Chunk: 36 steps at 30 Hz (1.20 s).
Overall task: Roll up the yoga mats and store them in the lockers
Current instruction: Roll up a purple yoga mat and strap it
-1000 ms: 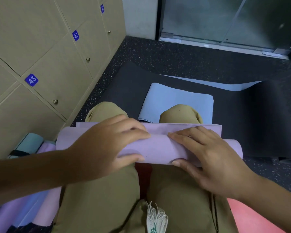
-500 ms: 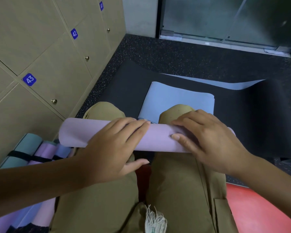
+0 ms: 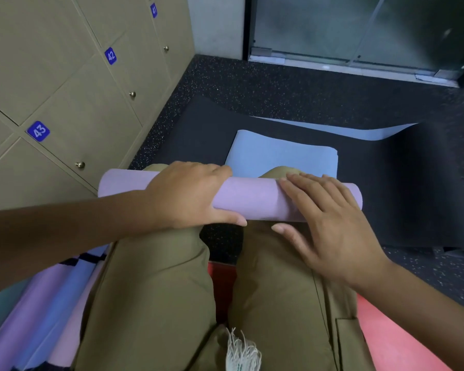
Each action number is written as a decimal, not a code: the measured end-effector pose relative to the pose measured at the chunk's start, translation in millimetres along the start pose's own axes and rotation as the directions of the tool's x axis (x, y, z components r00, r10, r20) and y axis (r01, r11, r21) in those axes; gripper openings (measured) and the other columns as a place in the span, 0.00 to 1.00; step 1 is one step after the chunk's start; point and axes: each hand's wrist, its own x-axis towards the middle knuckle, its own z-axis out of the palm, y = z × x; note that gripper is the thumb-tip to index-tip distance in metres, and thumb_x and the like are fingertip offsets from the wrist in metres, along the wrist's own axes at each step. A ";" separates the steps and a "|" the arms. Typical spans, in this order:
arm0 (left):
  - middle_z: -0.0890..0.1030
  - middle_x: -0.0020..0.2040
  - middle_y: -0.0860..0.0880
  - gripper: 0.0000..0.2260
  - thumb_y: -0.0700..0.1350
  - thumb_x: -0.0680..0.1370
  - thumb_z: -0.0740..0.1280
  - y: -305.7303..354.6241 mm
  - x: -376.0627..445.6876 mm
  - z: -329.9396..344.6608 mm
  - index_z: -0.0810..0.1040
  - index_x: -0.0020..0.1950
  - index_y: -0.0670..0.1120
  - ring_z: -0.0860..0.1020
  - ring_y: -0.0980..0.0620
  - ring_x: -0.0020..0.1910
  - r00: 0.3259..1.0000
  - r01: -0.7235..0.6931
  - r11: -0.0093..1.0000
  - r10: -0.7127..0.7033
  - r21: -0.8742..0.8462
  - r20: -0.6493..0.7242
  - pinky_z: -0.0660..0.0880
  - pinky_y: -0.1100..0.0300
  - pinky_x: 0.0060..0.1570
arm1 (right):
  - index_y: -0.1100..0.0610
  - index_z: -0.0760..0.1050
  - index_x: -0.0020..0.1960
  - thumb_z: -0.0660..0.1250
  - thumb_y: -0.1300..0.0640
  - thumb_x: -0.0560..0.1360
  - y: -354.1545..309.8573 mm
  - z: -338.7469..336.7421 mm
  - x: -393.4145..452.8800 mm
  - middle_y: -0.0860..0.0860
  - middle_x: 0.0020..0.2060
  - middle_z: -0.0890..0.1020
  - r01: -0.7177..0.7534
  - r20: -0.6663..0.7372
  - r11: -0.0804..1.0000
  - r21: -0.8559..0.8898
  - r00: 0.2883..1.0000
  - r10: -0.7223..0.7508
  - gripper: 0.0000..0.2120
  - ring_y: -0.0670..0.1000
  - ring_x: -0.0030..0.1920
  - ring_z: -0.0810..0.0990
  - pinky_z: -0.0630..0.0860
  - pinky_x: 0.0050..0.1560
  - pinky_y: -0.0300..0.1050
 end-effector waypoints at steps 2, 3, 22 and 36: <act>0.75 0.42 0.56 0.37 0.84 0.64 0.50 -5.4 8.2 -4.5 0.69 0.49 0.52 0.73 0.51 0.39 0.997 0.006 1.000 -0.005 -0.011 0.080 0.64 0.53 0.37 | 0.59 0.71 0.74 0.60 0.39 0.81 3.5 3.6 7.7 0.54 0.69 0.76 0.000 -0.007 1.000 -0.010 1.000 0.000 0.30 0.57 0.68 0.74 0.65 0.73 0.57; 0.75 0.43 0.56 0.37 0.84 0.65 0.50 -8.3 11.4 -5.1 0.69 0.49 0.52 0.73 0.51 0.39 0.996 -0.008 1.000 0.009 -0.013 0.085 0.64 0.53 0.37 | 0.58 0.72 0.74 0.59 0.39 0.81 5.5 5.9 11.9 0.53 0.68 0.77 -0.002 -0.006 1.000 -0.021 1.000 0.002 0.30 0.57 0.67 0.74 0.66 0.71 0.56; 0.76 0.42 0.50 0.38 0.79 0.65 0.58 -7.9 35.9 15.1 0.74 0.56 0.47 0.78 0.45 0.36 0.986 -0.138 0.975 0.152 0.176 -0.066 0.74 0.51 0.33 | 0.55 0.77 0.67 0.54 0.33 0.82 36.8 27.8 48.1 0.50 0.54 0.83 -0.033 0.031 0.996 -0.079 0.999 0.035 0.30 0.56 0.51 0.81 0.74 0.52 0.53; 0.80 0.55 0.58 0.34 0.76 0.64 0.65 -31.8 68.9 -27.9 0.69 0.61 0.56 0.81 0.47 0.50 0.988 0.001 0.993 -0.019 -0.116 -0.150 0.69 0.53 0.40 | 0.47 0.58 0.81 0.72 0.34 0.72 55.6 -36.3 64.8 0.40 0.80 0.58 -0.308 -0.128 0.840 0.447 0.907 0.402 0.44 0.40 0.79 0.56 0.58 0.77 0.41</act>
